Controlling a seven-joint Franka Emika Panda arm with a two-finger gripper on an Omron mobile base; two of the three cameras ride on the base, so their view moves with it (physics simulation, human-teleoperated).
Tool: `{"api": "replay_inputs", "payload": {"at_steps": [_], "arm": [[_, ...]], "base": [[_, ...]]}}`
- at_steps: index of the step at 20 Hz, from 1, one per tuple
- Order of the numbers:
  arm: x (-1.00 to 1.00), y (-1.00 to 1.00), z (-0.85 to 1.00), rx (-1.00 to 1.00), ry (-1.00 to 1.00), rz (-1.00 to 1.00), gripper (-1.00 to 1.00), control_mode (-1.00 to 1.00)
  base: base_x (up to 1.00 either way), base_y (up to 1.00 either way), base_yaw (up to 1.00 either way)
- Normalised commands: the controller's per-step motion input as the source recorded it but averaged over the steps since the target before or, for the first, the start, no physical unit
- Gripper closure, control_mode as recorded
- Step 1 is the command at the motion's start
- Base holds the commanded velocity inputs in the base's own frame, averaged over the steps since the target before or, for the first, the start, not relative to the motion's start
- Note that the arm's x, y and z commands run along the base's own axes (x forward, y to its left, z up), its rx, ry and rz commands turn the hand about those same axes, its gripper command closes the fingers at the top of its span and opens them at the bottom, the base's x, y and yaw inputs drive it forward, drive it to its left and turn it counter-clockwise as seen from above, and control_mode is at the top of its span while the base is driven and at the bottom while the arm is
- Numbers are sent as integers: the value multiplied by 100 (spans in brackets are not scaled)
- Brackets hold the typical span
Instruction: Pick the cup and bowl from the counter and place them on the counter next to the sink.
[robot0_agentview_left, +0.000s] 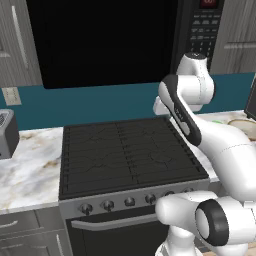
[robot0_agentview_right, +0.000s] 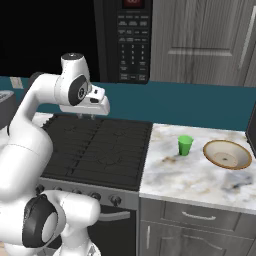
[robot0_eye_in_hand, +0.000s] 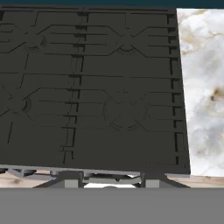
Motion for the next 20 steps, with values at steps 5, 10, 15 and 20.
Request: {"api": "replay_inputs", "payload": {"at_steps": [5,10,15,20], "arm": [[0,1,-8,0,2,0,-100,-100],[0,-7,-28,0,7,0,-100,-100],[0,-43,-23,0,6,0,-100,-100],[0,-75,-6,0,4,0,-100,-100]], "base": [[0,0,0],[0,0,0],[0,0,0],[0,0,0]]}}
